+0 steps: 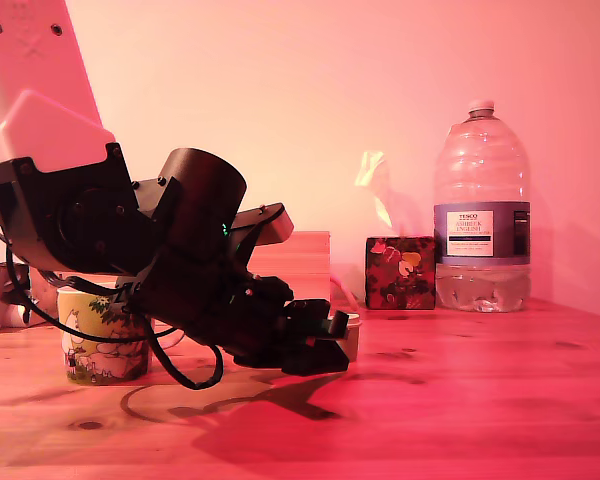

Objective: Pick up the coffee capsules from the table one by one and drop them inside the nearest coffee cup

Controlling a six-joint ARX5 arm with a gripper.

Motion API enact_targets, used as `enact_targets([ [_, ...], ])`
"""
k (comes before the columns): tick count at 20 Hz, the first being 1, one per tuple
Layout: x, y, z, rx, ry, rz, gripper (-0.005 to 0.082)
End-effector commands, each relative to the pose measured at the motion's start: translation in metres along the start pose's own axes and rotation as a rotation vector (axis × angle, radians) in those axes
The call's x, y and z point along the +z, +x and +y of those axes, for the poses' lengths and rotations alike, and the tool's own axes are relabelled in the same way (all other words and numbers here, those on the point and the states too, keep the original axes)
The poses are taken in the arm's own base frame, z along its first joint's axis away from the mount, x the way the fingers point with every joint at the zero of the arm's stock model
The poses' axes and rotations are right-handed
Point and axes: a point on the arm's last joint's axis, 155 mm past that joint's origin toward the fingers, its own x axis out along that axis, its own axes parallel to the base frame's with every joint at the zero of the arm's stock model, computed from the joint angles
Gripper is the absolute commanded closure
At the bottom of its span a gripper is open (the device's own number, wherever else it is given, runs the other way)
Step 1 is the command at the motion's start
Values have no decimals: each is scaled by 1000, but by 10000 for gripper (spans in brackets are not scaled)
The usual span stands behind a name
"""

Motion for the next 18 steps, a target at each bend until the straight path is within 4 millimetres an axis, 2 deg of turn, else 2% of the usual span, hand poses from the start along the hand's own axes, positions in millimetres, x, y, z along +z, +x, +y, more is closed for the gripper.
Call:
enact_targets([
  [1, 19, -8, 2, 9, 6, -38, 566],
  [8, 23, -7, 1, 8, 9, -52, 561],
  [9, 23, -7, -1, -1, 10, -52, 497],
  [11, 22, -7, -1, -2, 10, -52, 157],
  [12, 22, -7, -1, 0, -9, -51, 56],
  [13, 22, -7, -1, 0, -8, -53, 35],
  [18, 24, -4, 4, 25, -27, -78, 35],
])
